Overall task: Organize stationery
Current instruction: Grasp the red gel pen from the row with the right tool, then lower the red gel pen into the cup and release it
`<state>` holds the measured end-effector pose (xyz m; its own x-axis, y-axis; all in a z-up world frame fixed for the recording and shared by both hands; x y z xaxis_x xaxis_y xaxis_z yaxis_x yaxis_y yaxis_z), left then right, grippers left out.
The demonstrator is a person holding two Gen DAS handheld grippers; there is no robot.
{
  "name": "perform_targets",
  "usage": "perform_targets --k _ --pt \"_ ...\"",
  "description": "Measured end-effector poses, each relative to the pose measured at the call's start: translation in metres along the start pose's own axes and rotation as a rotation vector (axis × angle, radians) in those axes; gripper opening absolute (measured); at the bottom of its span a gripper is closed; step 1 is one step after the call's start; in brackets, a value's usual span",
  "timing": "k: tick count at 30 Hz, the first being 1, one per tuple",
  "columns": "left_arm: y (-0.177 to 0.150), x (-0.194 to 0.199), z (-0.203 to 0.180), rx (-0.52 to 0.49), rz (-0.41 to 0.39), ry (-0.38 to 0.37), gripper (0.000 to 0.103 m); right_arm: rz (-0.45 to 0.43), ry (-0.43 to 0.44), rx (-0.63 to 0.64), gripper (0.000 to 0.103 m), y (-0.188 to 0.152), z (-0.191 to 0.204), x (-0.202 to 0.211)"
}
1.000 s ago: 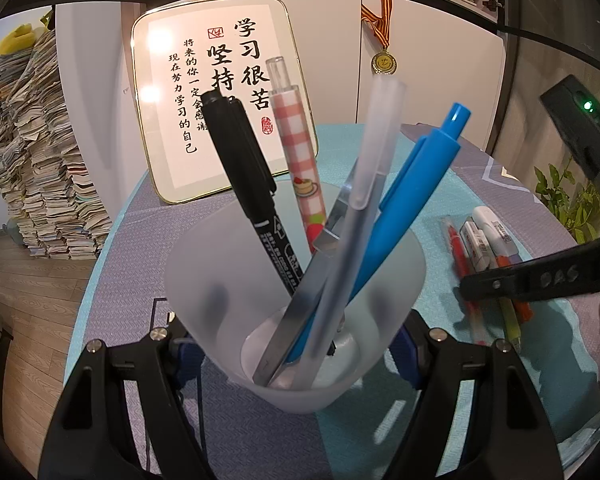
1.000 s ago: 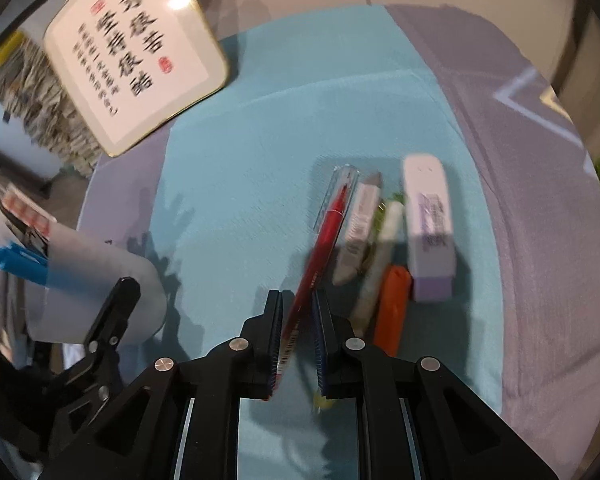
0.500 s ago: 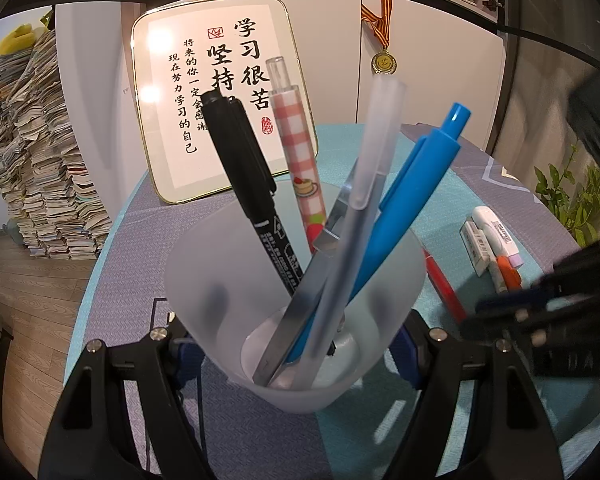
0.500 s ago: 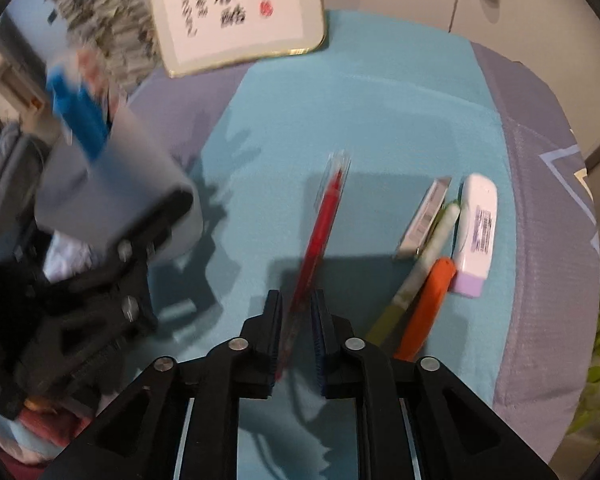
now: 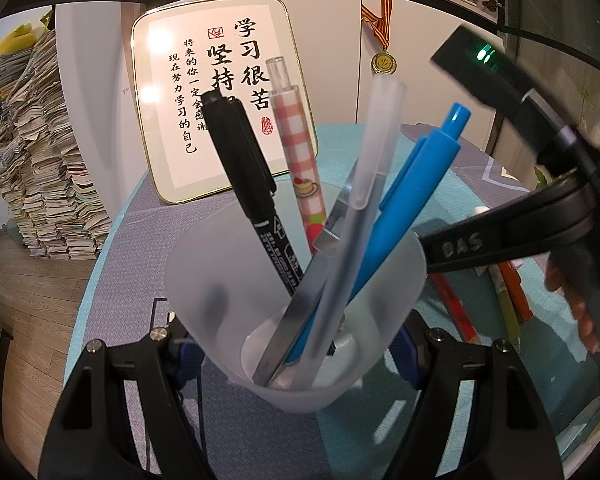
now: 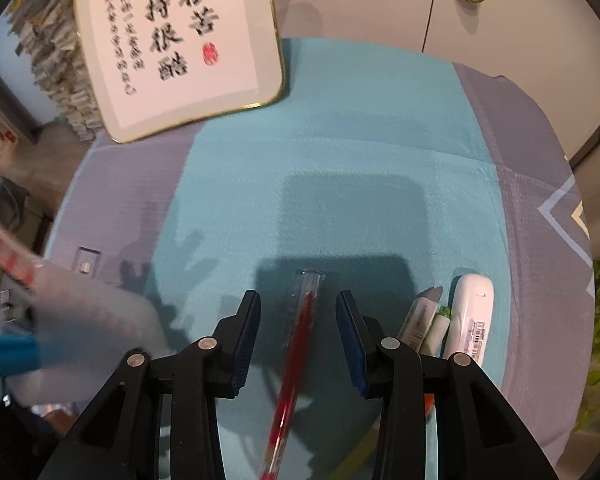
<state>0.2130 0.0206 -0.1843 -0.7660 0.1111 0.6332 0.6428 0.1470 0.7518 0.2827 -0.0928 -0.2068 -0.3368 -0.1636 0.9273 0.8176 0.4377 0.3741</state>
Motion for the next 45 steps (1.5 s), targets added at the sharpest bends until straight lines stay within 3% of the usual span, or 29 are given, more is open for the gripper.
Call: perform_targets --k 1,2,3,10,16,23,25,36,45 --pt "0.0 0.0 0.0 0.0 0.0 0.0 0.074 0.012 -0.007 0.007 0.031 -0.001 0.001 -0.003" --pt "0.0 0.0 0.0 0.0 0.0 0.0 0.074 0.001 -0.032 0.026 0.017 0.0 0.002 -0.002" --pt "0.0 0.0 0.0 0.0 0.0 0.0 0.074 0.005 -0.036 0.038 0.016 0.0 0.003 -0.002" --pt "0.0 0.0 0.0 0.0 0.0 0.0 0.074 -0.13 0.031 0.012 0.015 -0.004 0.008 0.04" --pt "0.0 0.0 0.0 0.0 0.0 0.0 0.074 -0.364 0.083 0.005 0.015 -0.007 0.021 0.124" --pt "0.0 0.0 0.0 0.0 0.0 0.0 0.074 -0.634 0.043 0.061 0.015 0.015 0.044 0.209" --pt "0.0 0.0 0.0 0.0 0.0 0.0 0.074 -0.673 0.057 0.081 0.015 0.017 0.048 0.227" --pt "0.0 0.0 0.0 0.0 0.0 0.0 0.074 -0.706 0.113 0.157 0.015 0.037 0.074 0.238" --pt "0.0 0.0 0.0 0.0 0.0 0.0 0.074 -0.552 0.133 0.22 0.015 0.048 0.102 0.178"
Point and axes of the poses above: each gripper's, at about its wrist camera, not at the fingertips, and x roughly against the way its jaws point, z to its left, y to its top, the point moved 6 cm from there along -x, roughly the way its jaws point, and after that the axes turned 15 degrees about x, right-handed, at the moved point
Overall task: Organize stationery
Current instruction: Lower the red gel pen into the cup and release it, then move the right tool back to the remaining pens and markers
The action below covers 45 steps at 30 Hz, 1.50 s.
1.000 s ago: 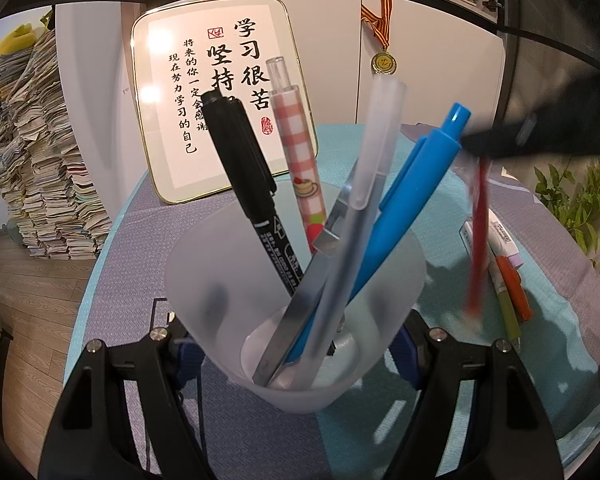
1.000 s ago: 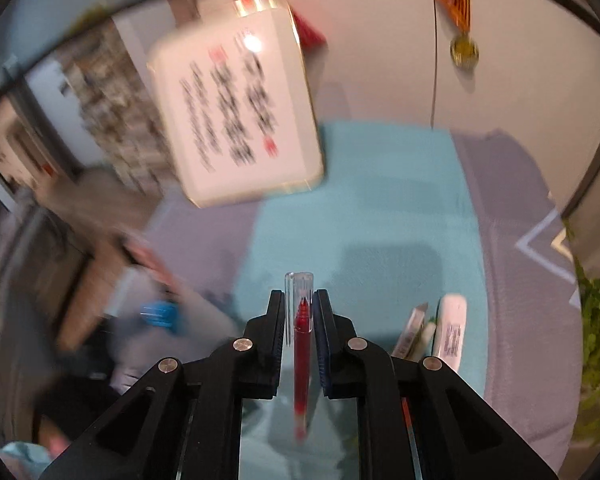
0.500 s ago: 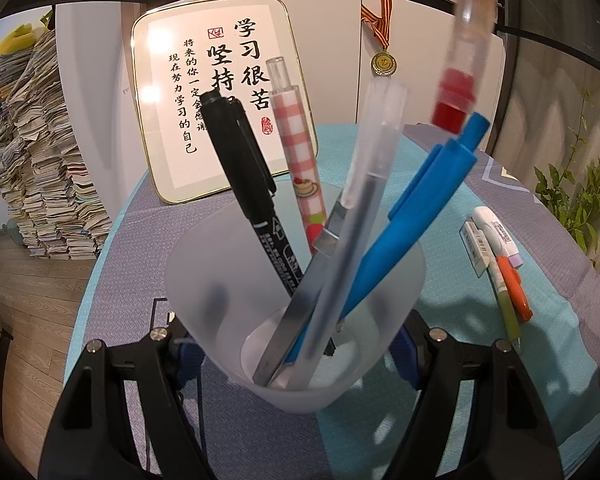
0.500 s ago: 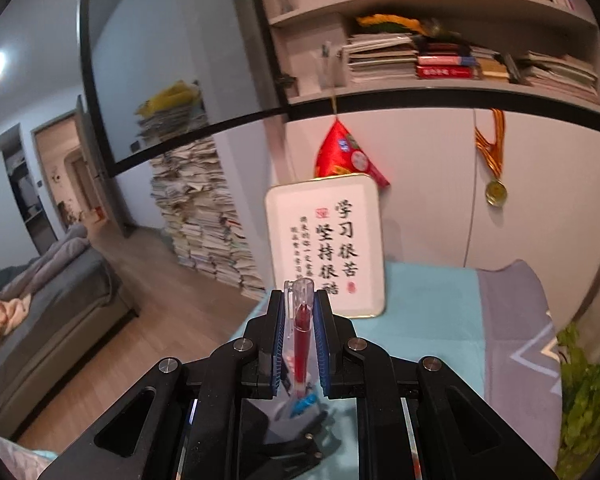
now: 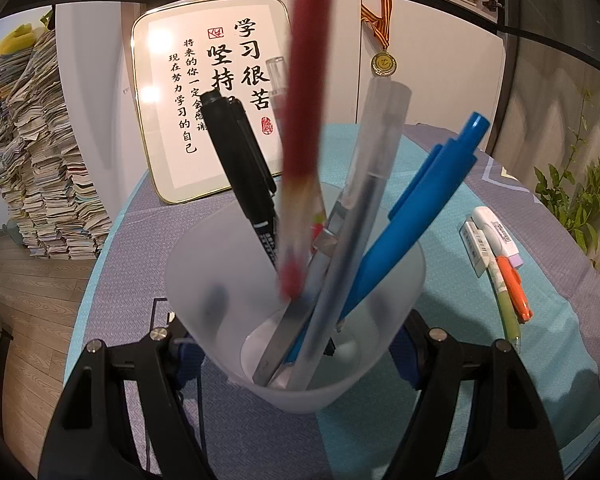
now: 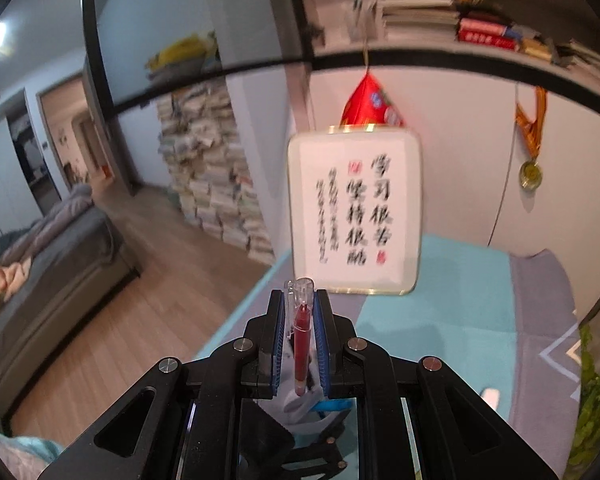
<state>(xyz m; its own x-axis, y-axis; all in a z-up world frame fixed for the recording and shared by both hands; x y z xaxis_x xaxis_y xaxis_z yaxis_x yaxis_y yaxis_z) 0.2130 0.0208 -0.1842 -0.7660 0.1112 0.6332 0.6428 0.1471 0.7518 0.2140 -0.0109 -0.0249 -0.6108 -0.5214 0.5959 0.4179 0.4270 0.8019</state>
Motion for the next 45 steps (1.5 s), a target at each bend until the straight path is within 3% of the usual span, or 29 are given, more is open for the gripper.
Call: perform_targets --k 17,25,29,37,45 --pt "0.0 0.0 0.0 0.0 0.0 0.0 0.074 0.154 0.111 -0.022 0.015 -0.023 0.012 -0.042" --pt "0.0 0.0 0.0 0.0 0.0 0.0 0.074 0.147 0.134 -0.043 0.015 -0.024 0.012 -0.04" --pt "0.0 -0.001 0.0 0.0 -0.001 0.0 0.074 0.162 0.147 -0.036 0.021 -0.026 0.015 -0.042" --pt "0.0 -0.001 0.0 -0.001 -0.001 0.0 0.074 0.085 0.071 -0.088 0.022 -0.024 -0.01 -0.011" --pt "0.0 -0.001 0.0 -0.001 -0.001 0.0 0.074 0.135 -0.029 -0.252 0.022 -0.061 -0.066 0.006"
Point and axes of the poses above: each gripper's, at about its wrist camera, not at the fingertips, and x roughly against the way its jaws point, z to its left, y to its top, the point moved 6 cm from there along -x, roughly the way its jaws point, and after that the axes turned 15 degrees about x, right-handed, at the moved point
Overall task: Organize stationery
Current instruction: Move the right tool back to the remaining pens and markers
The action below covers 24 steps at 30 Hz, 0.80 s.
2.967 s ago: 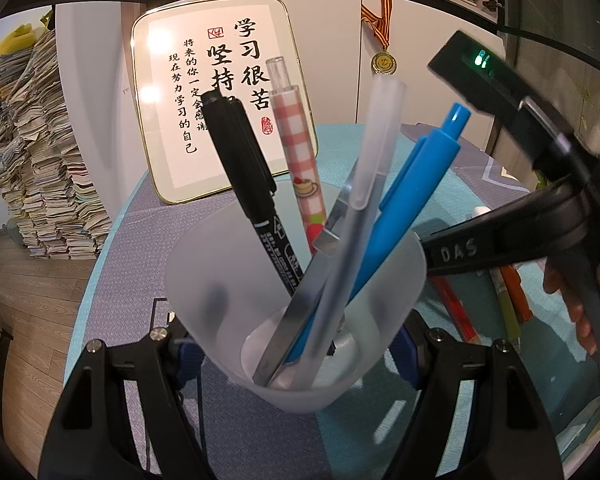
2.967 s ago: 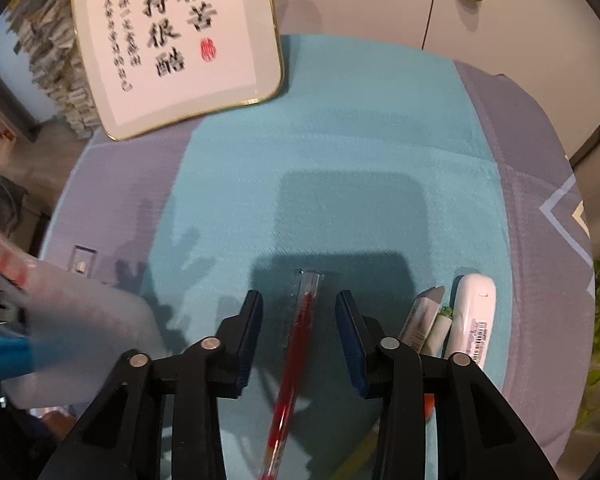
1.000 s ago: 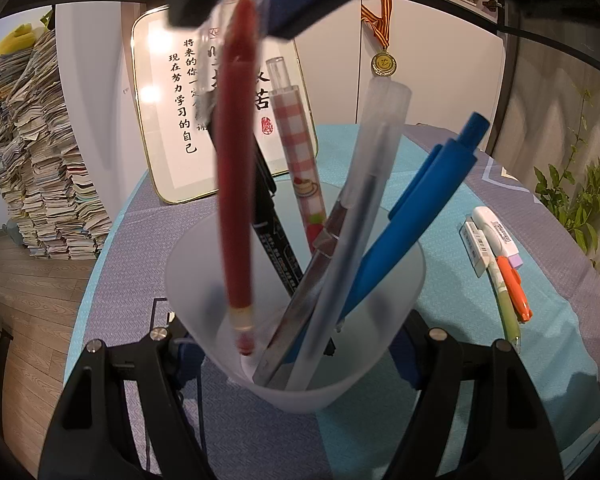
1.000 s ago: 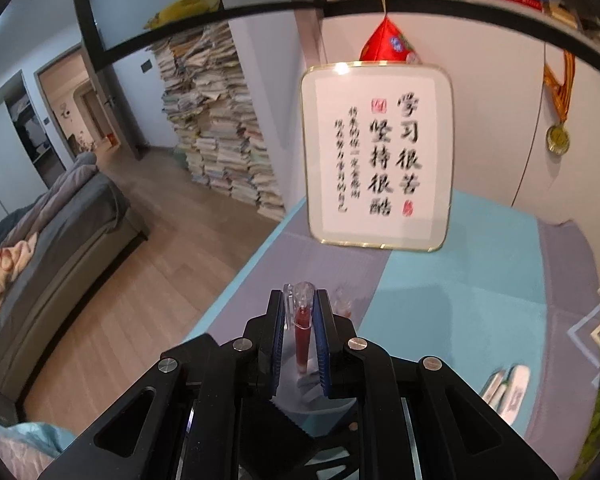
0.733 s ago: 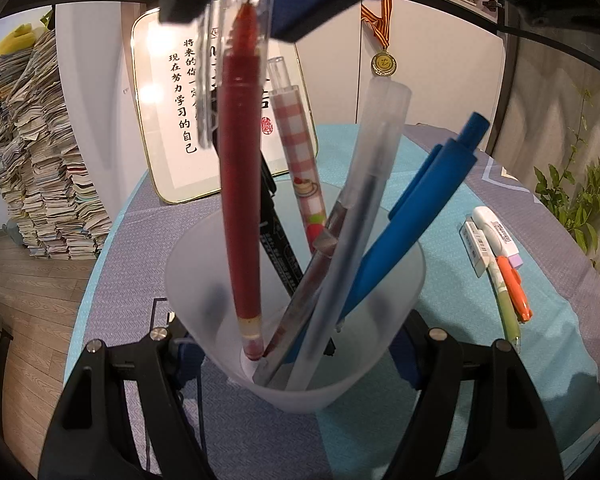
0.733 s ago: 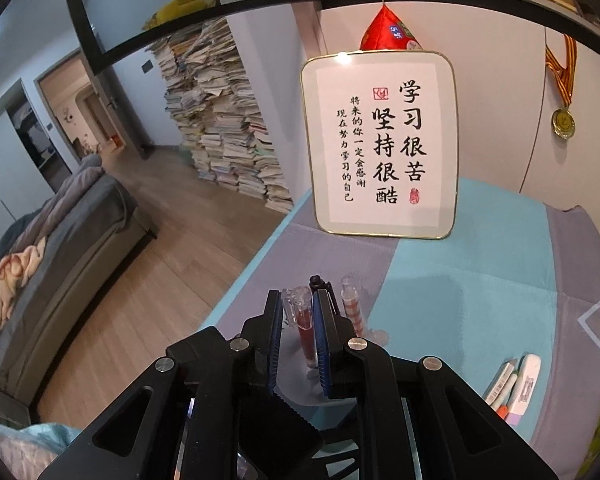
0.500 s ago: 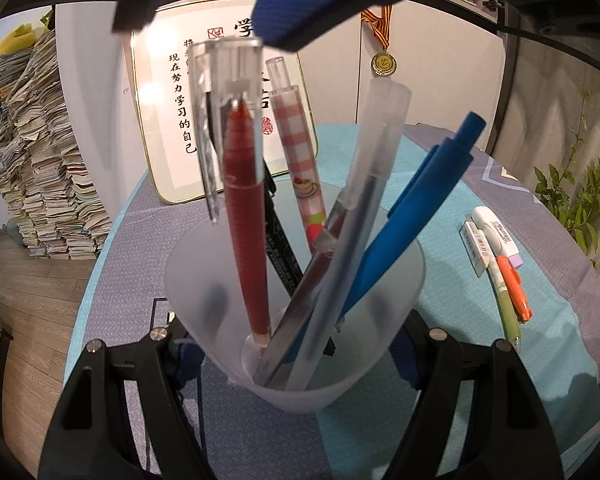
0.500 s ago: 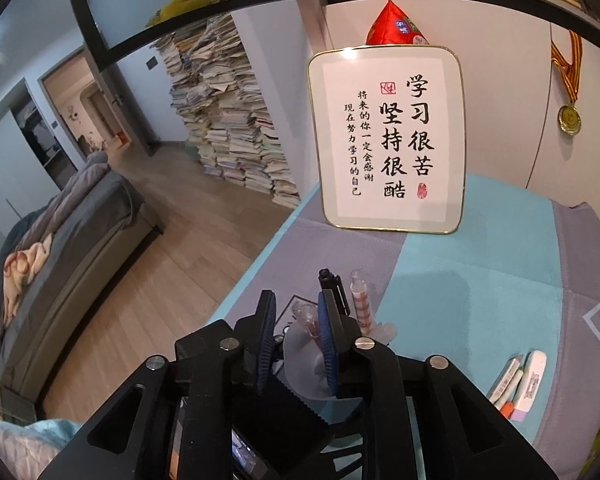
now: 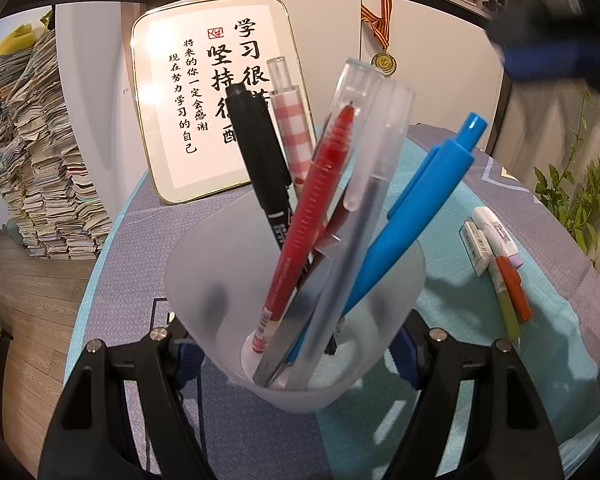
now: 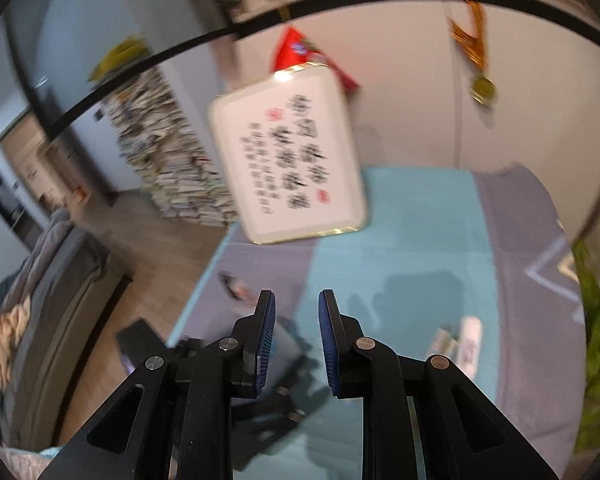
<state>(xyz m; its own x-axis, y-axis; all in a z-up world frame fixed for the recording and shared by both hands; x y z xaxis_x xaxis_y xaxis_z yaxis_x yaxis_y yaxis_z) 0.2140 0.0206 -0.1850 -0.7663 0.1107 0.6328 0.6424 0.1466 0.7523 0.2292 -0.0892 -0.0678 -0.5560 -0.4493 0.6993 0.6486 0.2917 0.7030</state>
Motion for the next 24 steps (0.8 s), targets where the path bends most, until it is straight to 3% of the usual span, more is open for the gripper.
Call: perform_targets --k 7,17,24 --pt "0.0 0.0 0.0 0.0 0.0 0.0 0.074 0.112 -0.053 -0.114 0.022 -0.039 -0.041 -0.013" --pt "0.0 0.0 0.0 0.0 0.0 0.0 0.074 0.292 0.014 -0.157 0.022 -0.096 -0.046 -0.049" --pt "0.0 0.0 0.0 0.0 0.0 0.0 0.074 0.378 -0.012 -0.2 0.022 -0.122 -0.054 -0.063"
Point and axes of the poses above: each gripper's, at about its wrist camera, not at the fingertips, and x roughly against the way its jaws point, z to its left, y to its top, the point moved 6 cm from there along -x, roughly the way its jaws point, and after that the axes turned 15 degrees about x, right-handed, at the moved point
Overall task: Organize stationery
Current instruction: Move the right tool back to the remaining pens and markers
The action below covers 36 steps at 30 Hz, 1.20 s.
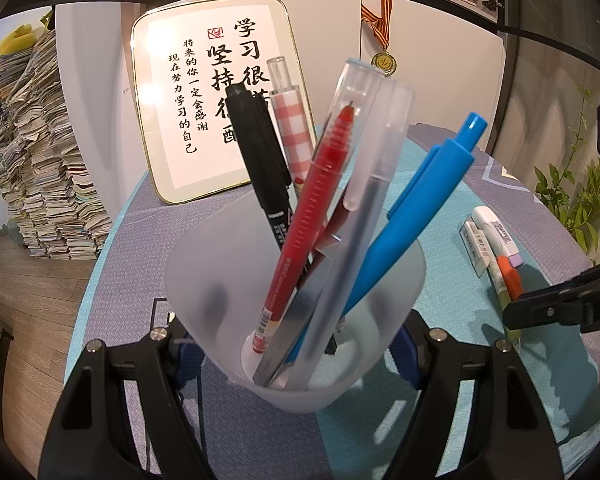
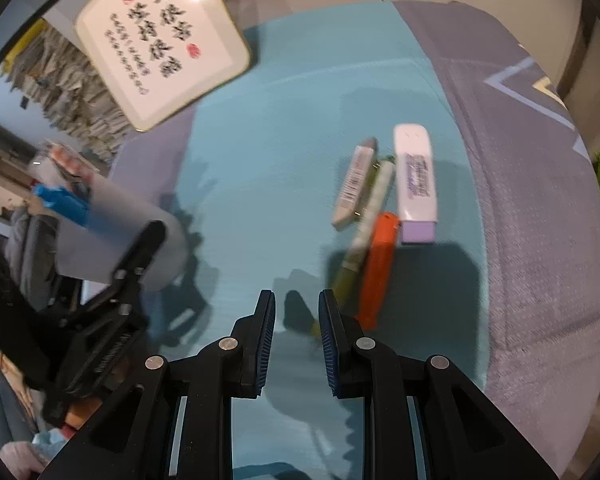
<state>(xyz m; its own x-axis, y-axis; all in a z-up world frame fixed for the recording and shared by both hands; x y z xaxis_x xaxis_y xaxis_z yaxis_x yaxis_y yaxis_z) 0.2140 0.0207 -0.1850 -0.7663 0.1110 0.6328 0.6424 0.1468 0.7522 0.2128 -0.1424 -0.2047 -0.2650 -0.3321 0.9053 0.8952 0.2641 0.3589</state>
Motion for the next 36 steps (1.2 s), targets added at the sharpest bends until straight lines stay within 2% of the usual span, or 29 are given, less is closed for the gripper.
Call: perform_targets --k 4,9,12,16,20,22,26,27,30,31,33,36 --pt "0.0 0.0 0.0 0.0 0.0 0.0 0.074 0.017 -0.048 -0.03 0.022 -0.004 -0.012 -0.005" --pt "0.0 0.0 0.0 0.0 0.0 0.0 0.075 0.012 -0.041 -0.045 0.022 -0.003 -0.015 -0.008" --pt "0.0 0.0 0.0 0.0 0.0 0.0 0.075 0.001 -0.064 -0.018 0.022 -0.002 -0.014 -0.009" --pt "0.0 0.0 0.0 0.0 0.0 0.0 0.075 -0.001 -0.127 0.077 0.019 -0.001 -0.006 -0.011" --pt "0.0 0.0 0.0 0.0 0.0 0.0 0.075 0.002 -0.086 0.12 0.018 -0.006 0.001 -0.008" --pt "0.0 0.0 0.0 0.0 0.0 0.0 0.074 0.01 -0.045 0.185 0.018 -0.012 0.012 -0.005" --pt "0.0 0.0 0.0 0.0 0.0 0.0 0.074 0.094 0.039 0.339 0.018 -0.033 0.043 -0.009" --pt "0.0 0.0 0.0 0.0 0.0 0.0 0.074 0.114 0.04 0.36 0.018 -0.037 0.047 -0.01" --pt "0.0 0.0 0.0 0.0 0.0 0.0 0.074 0.077 0.022 0.331 0.019 -0.031 0.044 -0.002" --pt "0.0 0.0 0.0 0.0 0.0 0.0 0.074 0.049 0.014 0.306 0.02 -0.025 0.039 0.003" --pt "0.0 0.0 0.0 0.0 0.0 0.0 0.075 0.015 -0.011 0.258 0.035 -0.015 0.03 0.009" --pt "0.0 0.0 0.0 0.0 0.0 0.0 0.074 -0.025 -0.055 0.222 0.038 0.001 0.021 0.013"
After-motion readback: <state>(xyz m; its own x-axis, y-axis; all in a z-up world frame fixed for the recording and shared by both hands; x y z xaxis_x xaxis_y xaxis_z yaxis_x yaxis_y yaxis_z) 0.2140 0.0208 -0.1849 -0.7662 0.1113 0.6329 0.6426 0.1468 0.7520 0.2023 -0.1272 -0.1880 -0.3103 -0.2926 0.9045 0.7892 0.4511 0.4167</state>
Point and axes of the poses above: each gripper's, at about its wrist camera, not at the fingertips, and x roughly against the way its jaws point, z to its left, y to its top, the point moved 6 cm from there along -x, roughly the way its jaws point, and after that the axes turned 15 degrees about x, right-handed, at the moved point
